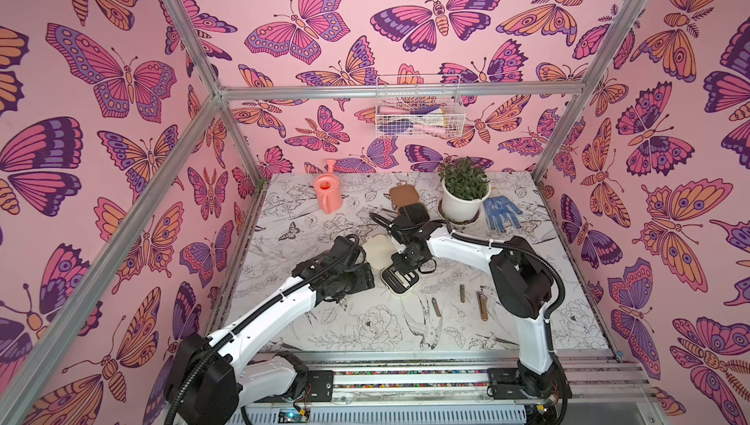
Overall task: Organize nail clipper sets
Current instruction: Adjust the nail clipper in the storage box, then close the storage box at the center of the board.
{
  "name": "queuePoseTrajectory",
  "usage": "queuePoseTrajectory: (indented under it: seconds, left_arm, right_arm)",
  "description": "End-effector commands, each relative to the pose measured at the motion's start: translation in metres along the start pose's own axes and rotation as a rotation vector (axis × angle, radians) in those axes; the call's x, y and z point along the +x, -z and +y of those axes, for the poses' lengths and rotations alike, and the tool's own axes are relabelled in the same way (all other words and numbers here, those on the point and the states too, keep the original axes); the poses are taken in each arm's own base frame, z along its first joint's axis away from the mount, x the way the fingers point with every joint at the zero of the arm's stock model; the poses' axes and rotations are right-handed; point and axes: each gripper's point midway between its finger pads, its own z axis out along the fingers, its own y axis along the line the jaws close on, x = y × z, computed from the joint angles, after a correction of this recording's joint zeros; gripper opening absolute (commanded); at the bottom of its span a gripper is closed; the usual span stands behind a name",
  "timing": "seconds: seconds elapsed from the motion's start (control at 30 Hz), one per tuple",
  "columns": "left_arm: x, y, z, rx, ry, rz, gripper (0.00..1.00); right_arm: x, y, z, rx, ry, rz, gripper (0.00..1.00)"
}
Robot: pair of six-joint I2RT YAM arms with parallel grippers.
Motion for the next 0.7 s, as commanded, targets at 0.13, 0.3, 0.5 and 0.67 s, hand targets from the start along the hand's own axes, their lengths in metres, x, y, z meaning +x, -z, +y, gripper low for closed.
queuePoseTrajectory:
  seconds: [0.13,0.3,0.5,0.67]
  left_arm:
    - [-0.014,0.009,0.001,0.007,-0.02,-0.031,0.81]
    - [-0.05,0.007,-0.005,0.006,-0.033,-0.042,0.82]
    - [-0.1,-0.017,-0.023,0.006,-0.075,-0.042,0.84]
    - [-0.126,-0.057,-0.028,0.053,-0.06,0.024,0.85]
  right_arm:
    - [-0.017,0.037,-0.026,0.061,-0.048,-0.053,0.27]
    - [-0.013,0.071,-0.013,-0.036,-0.101,-0.115,0.29]
    - [0.011,0.094,-0.003,-0.149,-0.179,-0.15,0.3]
    - [0.042,0.083,-0.004,-0.198,-0.375,-0.137,0.33]
